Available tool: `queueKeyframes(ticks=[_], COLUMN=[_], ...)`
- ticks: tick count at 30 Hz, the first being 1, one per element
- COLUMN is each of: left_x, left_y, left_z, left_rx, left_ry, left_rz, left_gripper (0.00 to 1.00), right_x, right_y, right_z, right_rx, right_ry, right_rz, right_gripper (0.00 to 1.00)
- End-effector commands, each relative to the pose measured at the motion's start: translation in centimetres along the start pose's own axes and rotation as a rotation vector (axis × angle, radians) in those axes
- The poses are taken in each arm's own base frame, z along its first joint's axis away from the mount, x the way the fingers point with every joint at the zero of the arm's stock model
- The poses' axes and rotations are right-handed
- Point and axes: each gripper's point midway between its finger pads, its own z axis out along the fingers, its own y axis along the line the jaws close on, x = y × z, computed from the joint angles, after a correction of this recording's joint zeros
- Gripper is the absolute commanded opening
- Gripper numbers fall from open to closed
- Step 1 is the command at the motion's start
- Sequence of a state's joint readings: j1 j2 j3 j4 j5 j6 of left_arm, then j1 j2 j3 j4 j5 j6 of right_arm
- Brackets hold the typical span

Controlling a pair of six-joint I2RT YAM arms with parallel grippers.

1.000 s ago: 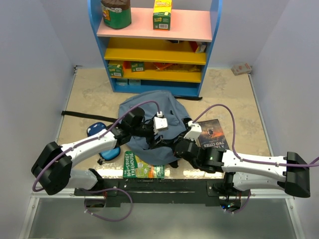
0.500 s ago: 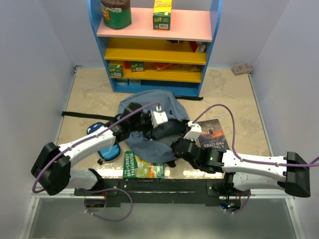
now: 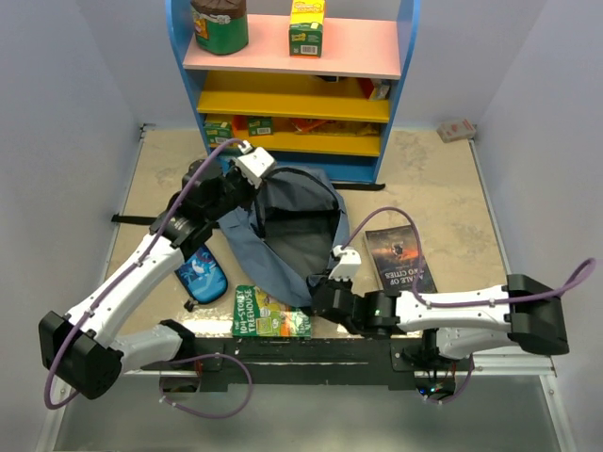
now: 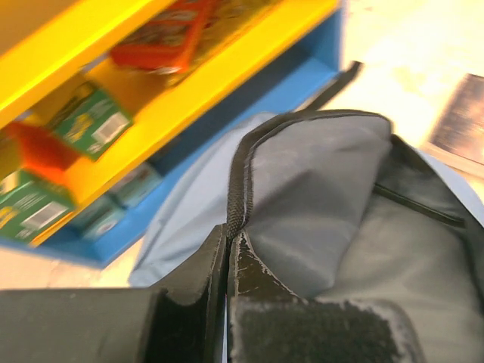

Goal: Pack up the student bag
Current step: Adjust the student bag at the center of the board.

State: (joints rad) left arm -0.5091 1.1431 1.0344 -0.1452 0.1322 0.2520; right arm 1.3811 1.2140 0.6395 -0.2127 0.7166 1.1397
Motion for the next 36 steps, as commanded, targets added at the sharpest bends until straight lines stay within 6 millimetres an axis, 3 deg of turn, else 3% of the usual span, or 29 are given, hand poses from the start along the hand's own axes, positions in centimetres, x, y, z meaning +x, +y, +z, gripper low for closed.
queueKeyframes(ticks=[1,4,6,7,8,10,11,12,13,15,16,19,21,24,31,36], left_x=[-8.7,-8.5,-7.3,-6.3,-5.7,-4.5,-4.4,-4.3,-3.8,-3.7,-3.5,-3.4,-3.4,-3.1,-2.9,-2.5], left_y=[8.0,6.2,2.9,2.1,1.7,1.0,1.0,1.2,1.0,1.3,1.3,1.9,1.6,0.8,-0.6,-0.9], left_z=[-3.9,-3.9,-3.8,-3.7,-3.8,-4.2,-4.3,-4.6,-4.7,-5.2,-5.3,-5.7,-5.9,-5.9,-5.9,-6.0], left_rx=[-0.311,-0.215,-0.036,-0.002,0.014,0.03,0.023,0.01,0.012,-0.008,-0.015,-0.051,-0.043,-0.008,0.05,0.06], left_ry=[-0.272,-0.271,-0.241,-0.221,-0.212,-0.199,-0.199,-0.2,-0.191,-0.193,-0.189,-0.192,-0.2,-0.204,-0.22,-0.22], left_rz=[0.003,0.057,0.123,0.12,0.109,0.111,0.111,0.113,0.117,0.129,0.136,0.15,0.155,0.15,0.147,0.142], left_gripper=[0.0,0.0,0.0,0.0,0.0,0.0,0.0,0.0,0.0,0.0,0.0,0.0,0.0,0.0,0.0,0.0], right_x=[3.1,3.1,1.3,0.3,-1.8,-4.6,-6.2,-7.3,-8.3,-9.7,-10.6,-11.8,-12.5,-13.1,-14.4,-13.1], right_y=[-2.1,-2.3,-1.2,-2.1,-0.5,-1.3,-0.4,-0.6,-2.5,-3.8,-6.6,-10.3,-11.2,-13.1,-15.7,-17.0], right_z=[-0.3,-0.6,-1.4,-2.0,-3.0,-4.3,-5.1,-5.6,-5.9,-6.1,-5.8,-5.9,-5.7,-4.0,2.6,6.2], right_rx=[0.089,0.106,0.099,0.145,0.117,0.159,0.148,0.161,0.237,0.304,0.419,0.576,0.617,0.668,0.691,0.745], right_ry=[0.05,0.05,0.022,-0.003,-0.033,-0.096,-0.119,-0.132,-0.134,-0.118,-0.1,-0.077,-0.077,-0.044,0.032,0.118], right_rz=[-0.062,-0.064,-0.045,-0.071,-0.035,-0.064,-0.049,-0.044,-0.07,-0.082,-0.093,-0.145,-0.175,-0.199,-0.237,-0.345], right_gripper=[0.0,0.0,0.25,0.4,0.62,0.76,0.91,0.96,0.99,0.99,0.99,0.99,0.99,0.99,0.98,0.93])
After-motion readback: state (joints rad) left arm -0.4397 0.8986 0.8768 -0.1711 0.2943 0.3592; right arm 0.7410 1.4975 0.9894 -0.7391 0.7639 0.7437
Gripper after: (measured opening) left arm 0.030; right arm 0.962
